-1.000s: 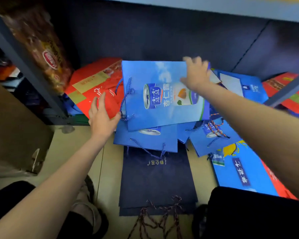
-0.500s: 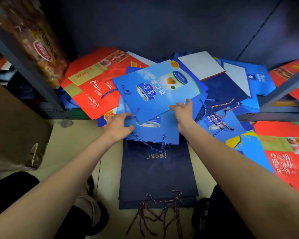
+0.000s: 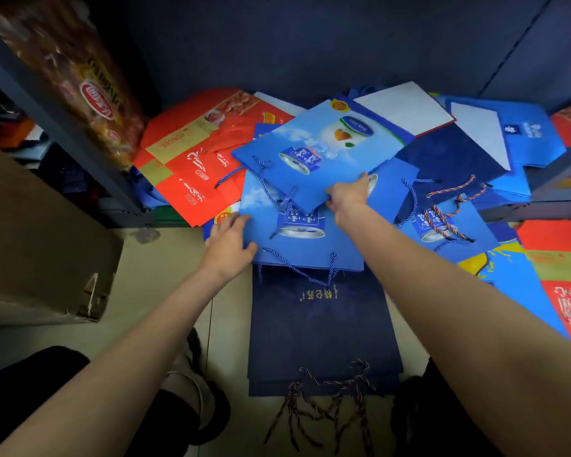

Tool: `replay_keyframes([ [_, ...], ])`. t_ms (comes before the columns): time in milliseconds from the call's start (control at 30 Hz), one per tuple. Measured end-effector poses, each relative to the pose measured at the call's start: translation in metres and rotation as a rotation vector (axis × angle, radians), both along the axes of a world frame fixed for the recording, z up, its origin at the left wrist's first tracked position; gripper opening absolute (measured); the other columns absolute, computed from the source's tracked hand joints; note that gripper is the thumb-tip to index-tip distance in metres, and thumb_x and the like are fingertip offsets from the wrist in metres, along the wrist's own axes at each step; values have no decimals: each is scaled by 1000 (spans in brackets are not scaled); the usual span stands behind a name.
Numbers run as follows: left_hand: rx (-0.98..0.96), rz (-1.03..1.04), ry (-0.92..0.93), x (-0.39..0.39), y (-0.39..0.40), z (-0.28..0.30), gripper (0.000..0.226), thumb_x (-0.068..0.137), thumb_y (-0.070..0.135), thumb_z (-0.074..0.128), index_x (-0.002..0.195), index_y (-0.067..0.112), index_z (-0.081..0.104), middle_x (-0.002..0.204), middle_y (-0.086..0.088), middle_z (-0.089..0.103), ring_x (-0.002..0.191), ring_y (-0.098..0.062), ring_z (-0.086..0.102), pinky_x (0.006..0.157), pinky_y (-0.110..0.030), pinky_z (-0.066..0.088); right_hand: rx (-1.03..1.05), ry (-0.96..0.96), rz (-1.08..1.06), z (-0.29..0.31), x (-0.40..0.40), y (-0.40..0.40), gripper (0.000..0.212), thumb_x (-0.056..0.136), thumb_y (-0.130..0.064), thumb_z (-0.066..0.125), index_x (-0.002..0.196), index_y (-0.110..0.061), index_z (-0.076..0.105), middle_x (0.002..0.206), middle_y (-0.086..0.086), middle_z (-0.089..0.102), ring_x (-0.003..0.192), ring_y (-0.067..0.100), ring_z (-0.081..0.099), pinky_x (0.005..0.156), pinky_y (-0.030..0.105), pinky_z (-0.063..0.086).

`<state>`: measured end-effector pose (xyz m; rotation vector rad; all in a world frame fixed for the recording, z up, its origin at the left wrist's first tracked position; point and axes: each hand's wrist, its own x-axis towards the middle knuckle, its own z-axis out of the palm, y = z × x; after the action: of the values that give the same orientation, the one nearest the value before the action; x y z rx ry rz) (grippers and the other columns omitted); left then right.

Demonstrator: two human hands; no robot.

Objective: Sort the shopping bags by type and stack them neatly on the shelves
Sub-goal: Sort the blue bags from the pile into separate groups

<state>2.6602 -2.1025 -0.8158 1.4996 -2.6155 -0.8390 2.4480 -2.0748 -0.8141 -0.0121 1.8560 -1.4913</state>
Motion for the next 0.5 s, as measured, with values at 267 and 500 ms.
replay_keyframes([
  [267,73,242,289,12,-23,-8,44,85,-4,49,129,-1,48,121,-24,54,113,-35,53,97,-39,42,-65,114,339,60,-81,64,66,87,17,38,137,-27,38,94,-4,61,81,14,57,65,27,48],
  [500,158,161,150,0,-17,-9,44,92,8,51,135,4,44,132,-19,50,121,-33,46,97,-29,33,-237,-82,186,32,-71,92,63,90,17,32,140,-21,32,96,-5,69,75,12,66,68,29,52],
])
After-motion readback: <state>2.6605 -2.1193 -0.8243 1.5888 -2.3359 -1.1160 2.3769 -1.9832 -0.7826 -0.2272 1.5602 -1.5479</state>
